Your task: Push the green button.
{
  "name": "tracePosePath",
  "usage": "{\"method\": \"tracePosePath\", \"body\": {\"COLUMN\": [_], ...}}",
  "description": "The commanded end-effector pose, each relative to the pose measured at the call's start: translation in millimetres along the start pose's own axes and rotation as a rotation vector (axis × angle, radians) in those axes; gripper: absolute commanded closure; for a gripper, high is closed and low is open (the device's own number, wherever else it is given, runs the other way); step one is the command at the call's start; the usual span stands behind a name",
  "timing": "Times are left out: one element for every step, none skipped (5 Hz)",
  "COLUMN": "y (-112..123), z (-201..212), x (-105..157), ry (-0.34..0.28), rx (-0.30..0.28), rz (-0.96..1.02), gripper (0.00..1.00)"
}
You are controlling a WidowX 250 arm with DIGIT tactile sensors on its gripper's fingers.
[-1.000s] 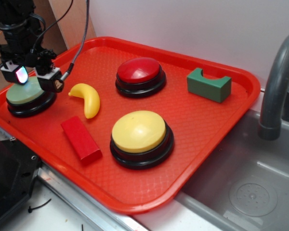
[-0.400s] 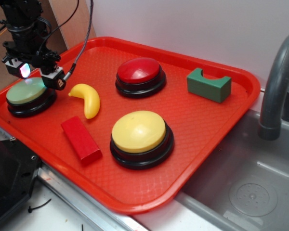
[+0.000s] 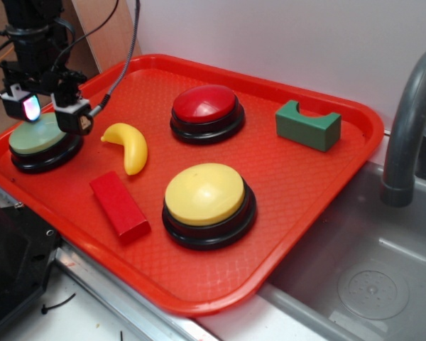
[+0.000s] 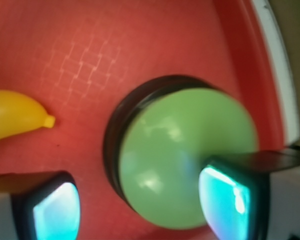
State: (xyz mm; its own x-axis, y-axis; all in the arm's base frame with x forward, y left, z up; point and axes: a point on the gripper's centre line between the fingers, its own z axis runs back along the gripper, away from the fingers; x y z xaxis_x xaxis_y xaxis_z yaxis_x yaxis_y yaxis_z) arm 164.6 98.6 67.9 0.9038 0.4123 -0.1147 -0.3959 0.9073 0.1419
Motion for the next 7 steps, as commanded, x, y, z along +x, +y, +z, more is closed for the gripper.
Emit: {"method": "tracePosePath", "body": {"y": [12, 13, 14, 17, 16, 14, 13], "z": [38, 46, 50, 55, 61, 68, 74], "x": [8, 7, 7, 7, 8, 11, 12], "ry": [-0.099, -0.115, -0.118, -0.124, -0.147, -0.156, -0.163], "rx": [-0.011, -0.014, -0.010, -0.012, -0.012, -0.015, -0.020], "rz": [0.012, 0.016, 0.020, 0.027, 0.028, 0.025, 0.026], "gripper": [0.00, 0.00, 0.00, 0.00, 0.00, 0.00, 0.00]}}
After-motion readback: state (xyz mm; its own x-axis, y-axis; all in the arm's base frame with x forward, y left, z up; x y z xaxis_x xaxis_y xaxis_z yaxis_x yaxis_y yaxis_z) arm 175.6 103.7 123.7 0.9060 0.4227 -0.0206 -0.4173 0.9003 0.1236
